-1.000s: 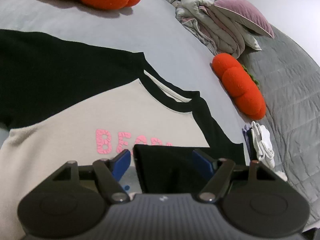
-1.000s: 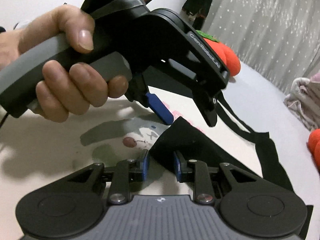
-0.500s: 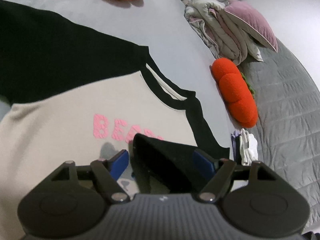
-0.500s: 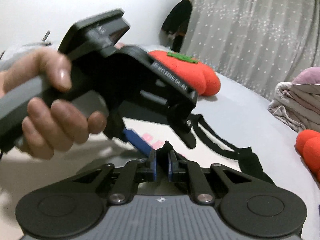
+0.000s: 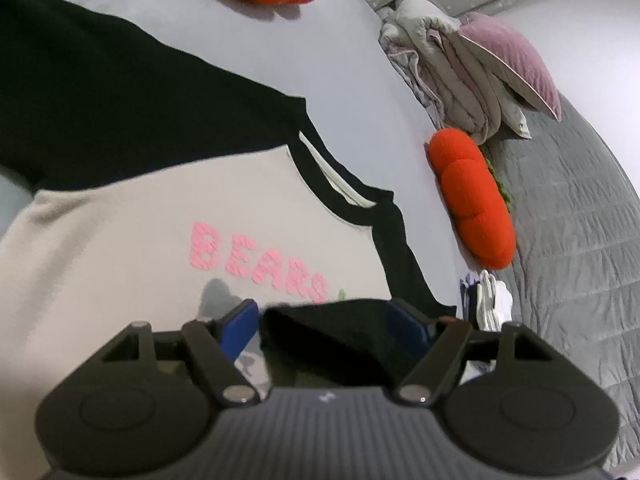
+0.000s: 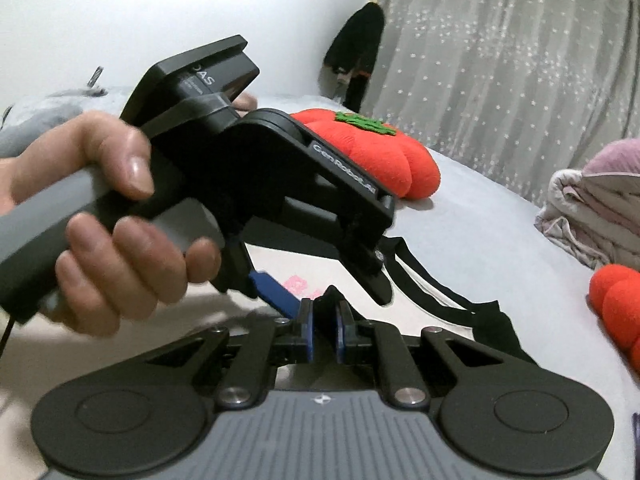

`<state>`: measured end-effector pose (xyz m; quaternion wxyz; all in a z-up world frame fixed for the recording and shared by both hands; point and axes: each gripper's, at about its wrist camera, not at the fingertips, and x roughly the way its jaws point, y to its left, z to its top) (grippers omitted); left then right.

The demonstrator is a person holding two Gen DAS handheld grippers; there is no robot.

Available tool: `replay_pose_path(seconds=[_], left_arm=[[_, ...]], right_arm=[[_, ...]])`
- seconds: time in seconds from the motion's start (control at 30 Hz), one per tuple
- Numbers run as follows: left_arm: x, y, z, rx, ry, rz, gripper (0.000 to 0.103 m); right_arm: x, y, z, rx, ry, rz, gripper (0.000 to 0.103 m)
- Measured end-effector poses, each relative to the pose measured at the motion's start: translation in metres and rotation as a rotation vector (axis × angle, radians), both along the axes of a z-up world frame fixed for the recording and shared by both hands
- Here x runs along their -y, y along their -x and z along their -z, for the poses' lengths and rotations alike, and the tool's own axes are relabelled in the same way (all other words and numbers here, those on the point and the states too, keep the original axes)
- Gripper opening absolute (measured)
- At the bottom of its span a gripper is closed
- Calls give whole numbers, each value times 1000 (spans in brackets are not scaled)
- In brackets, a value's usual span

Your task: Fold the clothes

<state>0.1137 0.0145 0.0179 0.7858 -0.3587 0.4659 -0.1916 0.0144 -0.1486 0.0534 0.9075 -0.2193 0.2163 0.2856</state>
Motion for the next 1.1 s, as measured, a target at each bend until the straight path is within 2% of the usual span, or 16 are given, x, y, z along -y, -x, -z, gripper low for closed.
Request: replay_pose_path(seconds=[0.03, 0.17, 0.27, 0.37, 0.4, 0.6, 0.7, 0.83, 1.1], left_arm=[[0, 0, 0, 0, 0, -4, 67], [9, 2, -2, 30, -58, 23, 48], [12, 2, -1, 37, -119, 27, 38], [11, 2, -1, 40, -141, 25, 34], [10, 2, -1, 41, -147, 23, 32], [10, 3, -3, 55, -187, 18, 32], [8, 3, -3, 53, -194, 10, 25], [7, 3, -5, 61, -217, 0, 15], [12, 0, 0, 66, -276, 20, 14]], right_arm=[[2, 0, 0, -6, 0, -3, 12], [0, -1, 6, -29, 24, -23, 12], [-7, 3, 17, -59, 116, -77, 12], [-8, 8, 29, -79, 213, -136, 16], [-6, 9, 31, -73, 220, -130, 20], [-6, 12, 31, -32, 209, -138, 22], [-10, 17, 42, -30, 258, -177, 22], [-15, 24, 50, 51, 332, -188, 26], [-19, 33, 59, 131, 421, -212, 27]])
